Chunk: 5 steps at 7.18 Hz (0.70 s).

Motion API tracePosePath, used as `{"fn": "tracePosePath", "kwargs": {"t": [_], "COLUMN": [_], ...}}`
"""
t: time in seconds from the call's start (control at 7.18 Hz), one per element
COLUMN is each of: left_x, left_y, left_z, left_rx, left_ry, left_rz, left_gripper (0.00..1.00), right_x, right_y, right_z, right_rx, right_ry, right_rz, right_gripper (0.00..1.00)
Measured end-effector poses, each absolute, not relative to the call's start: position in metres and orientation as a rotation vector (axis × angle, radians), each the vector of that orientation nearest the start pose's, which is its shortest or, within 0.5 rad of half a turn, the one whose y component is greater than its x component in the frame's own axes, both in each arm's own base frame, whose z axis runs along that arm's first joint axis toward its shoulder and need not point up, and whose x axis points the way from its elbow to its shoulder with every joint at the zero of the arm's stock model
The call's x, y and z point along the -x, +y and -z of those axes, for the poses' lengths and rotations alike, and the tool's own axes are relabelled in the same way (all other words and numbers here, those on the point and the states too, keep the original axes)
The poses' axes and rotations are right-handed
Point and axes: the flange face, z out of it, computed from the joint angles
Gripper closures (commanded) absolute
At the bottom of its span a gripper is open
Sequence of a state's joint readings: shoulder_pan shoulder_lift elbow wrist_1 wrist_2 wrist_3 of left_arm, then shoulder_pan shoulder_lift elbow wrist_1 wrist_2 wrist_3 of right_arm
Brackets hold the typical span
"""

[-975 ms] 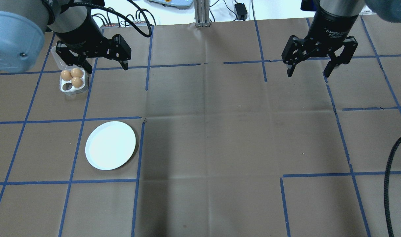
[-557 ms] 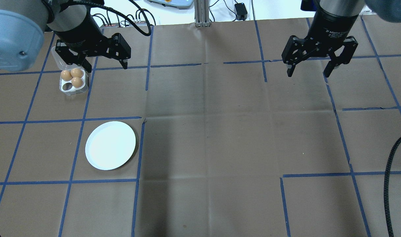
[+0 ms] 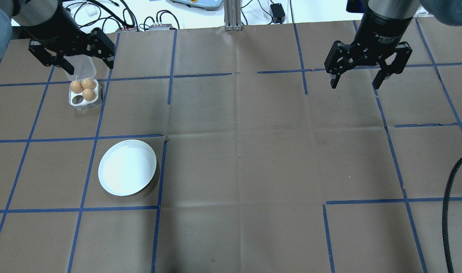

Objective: Place egg on plate

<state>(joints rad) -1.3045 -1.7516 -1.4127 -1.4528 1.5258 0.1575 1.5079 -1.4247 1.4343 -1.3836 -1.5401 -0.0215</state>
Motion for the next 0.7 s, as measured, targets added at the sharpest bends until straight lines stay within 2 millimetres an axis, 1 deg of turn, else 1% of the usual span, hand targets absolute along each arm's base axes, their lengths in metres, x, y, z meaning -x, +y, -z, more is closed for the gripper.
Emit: {"fn": "tracePosePath", "kwargs": {"t": [0.14,0.28,0.42,0.56,0.7], "left_x": [-0.059,-0.094,-0.120,-0.135,-0.144], "left_y": [-0.621,-0.649,-0.673,-0.687,-0.695], "left_z": [-0.477,-0.469,-0.457,-0.442,-0.425], "left_rx": [0.147,0.124,0.101,0.055,-0.008], "left_ry": [3.154,3.149,3.146,3.146,3.151], "left_rz": [0.172,0.177,0.174,0.153,0.118], "left_gripper": [0.00,0.00,0.00,0.01,0.01], "right_x": [-0.103,-0.103,-0.103,-0.102,-0.102], "right_y": [-0.540,-0.540,-0.540,-0.540,-0.540], "right_z": [-0.462,-0.462,-0.462,-0.462,-0.462], "right_rx": [-0.069,-0.069,-0.069,-0.068,-0.069], "right_ry": [3.087,3.087,3.088,3.088,3.088], "right_rz": [-0.303,-0.304,-0.304,-0.303,-0.303], "right_gripper": [0.00,0.00,0.00,0.00,0.00]}}
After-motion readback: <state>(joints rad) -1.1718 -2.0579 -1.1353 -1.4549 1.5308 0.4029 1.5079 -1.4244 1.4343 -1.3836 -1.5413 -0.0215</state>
